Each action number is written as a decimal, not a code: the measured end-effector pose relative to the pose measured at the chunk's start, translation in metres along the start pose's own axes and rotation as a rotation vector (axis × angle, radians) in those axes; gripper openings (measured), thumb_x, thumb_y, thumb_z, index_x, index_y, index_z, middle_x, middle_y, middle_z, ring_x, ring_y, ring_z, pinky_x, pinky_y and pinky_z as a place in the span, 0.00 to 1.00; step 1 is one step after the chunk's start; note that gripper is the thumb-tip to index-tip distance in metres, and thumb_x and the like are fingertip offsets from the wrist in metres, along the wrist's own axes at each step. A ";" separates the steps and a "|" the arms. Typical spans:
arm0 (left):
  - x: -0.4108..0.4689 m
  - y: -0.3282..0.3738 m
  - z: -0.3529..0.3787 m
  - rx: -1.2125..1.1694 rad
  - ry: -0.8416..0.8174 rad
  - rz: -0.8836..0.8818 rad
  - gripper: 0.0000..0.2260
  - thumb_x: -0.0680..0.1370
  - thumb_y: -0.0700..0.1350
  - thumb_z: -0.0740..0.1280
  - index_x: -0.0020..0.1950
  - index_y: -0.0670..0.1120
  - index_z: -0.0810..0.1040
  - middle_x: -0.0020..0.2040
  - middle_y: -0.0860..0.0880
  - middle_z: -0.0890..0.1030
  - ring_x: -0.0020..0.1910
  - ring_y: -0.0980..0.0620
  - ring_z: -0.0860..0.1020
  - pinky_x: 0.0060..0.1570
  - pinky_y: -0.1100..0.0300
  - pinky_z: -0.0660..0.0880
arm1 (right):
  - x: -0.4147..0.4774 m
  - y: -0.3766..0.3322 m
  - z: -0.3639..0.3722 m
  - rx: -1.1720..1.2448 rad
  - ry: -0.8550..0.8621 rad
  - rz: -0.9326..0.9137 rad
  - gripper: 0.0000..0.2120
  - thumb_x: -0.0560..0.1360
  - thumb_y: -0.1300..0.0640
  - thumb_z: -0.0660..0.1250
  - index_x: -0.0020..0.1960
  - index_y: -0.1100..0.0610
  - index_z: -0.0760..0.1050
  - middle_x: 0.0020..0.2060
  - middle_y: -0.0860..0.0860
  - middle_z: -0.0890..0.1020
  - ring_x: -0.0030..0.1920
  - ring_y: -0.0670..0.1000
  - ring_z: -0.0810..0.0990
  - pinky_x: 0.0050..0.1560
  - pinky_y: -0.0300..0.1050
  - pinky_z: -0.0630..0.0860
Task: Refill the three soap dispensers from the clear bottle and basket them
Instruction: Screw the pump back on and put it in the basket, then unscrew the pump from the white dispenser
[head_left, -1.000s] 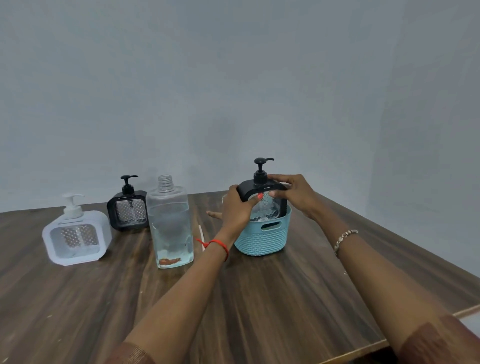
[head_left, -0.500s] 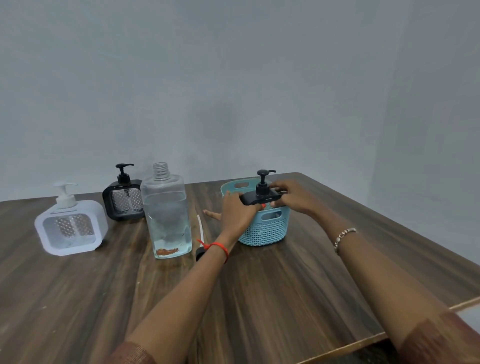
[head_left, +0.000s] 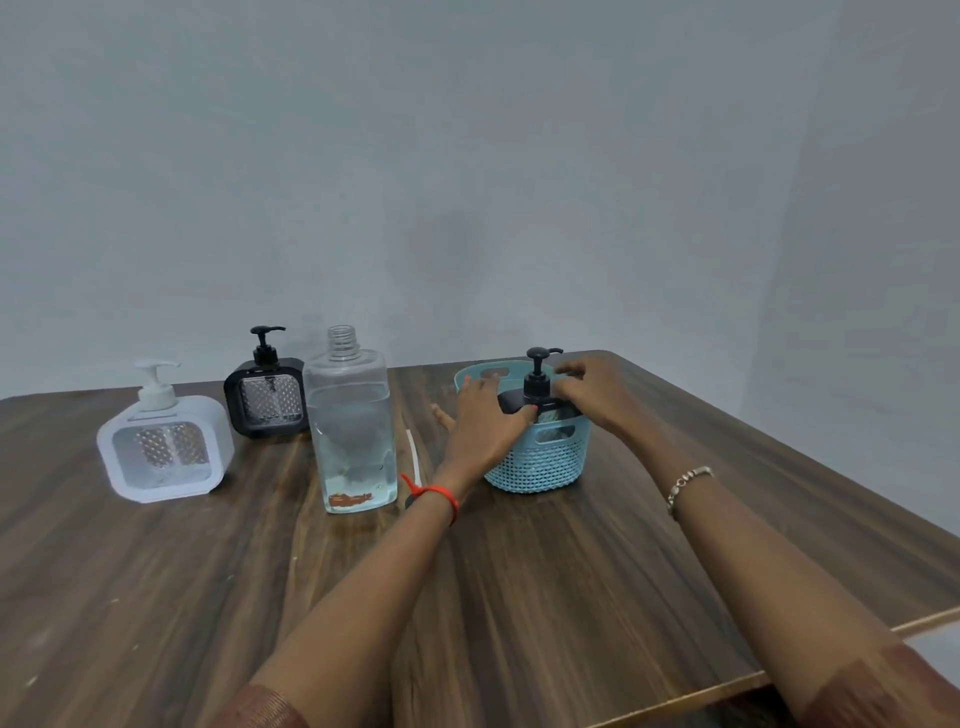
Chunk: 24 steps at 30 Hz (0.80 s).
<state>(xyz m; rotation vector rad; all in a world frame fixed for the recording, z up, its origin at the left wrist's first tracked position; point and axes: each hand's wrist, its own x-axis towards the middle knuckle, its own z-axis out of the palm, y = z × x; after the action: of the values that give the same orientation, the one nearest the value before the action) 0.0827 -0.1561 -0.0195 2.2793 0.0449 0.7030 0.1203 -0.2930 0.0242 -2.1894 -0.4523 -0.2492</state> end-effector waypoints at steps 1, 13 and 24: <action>-0.001 0.001 -0.005 0.012 0.010 0.026 0.26 0.75 0.55 0.64 0.70 0.46 0.68 0.71 0.49 0.67 0.74 0.50 0.58 0.71 0.37 0.40 | -0.002 -0.005 0.001 0.025 0.119 0.016 0.19 0.71 0.62 0.62 0.61 0.64 0.74 0.56 0.60 0.79 0.52 0.55 0.78 0.51 0.46 0.74; -0.037 -0.008 -0.126 0.193 0.355 0.428 0.26 0.75 0.49 0.63 0.71 0.42 0.66 0.72 0.46 0.66 0.76 0.49 0.56 0.73 0.44 0.46 | -0.050 -0.134 0.054 0.088 0.482 -0.515 0.16 0.75 0.62 0.61 0.62 0.63 0.72 0.61 0.56 0.77 0.63 0.54 0.74 0.64 0.44 0.67; -0.080 -0.110 -0.223 0.347 0.521 0.209 0.24 0.74 0.50 0.62 0.68 0.43 0.69 0.71 0.46 0.67 0.75 0.49 0.58 0.72 0.41 0.51 | -0.082 -0.204 0.167 0.106 0.155 -0.693 0.17 0.78 0.60 0.58 0.67 0.61 0.68 0.63 0.55 0.75 0.63 0.53 0.73 0.63 0.44 0.67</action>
<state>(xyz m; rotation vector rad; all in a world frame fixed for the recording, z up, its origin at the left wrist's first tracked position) -0.0780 0.0489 -0.0015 2.3776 0.1889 1.4843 -0.0338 -0.0646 0.0425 -1.8232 -1.0979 -0.7413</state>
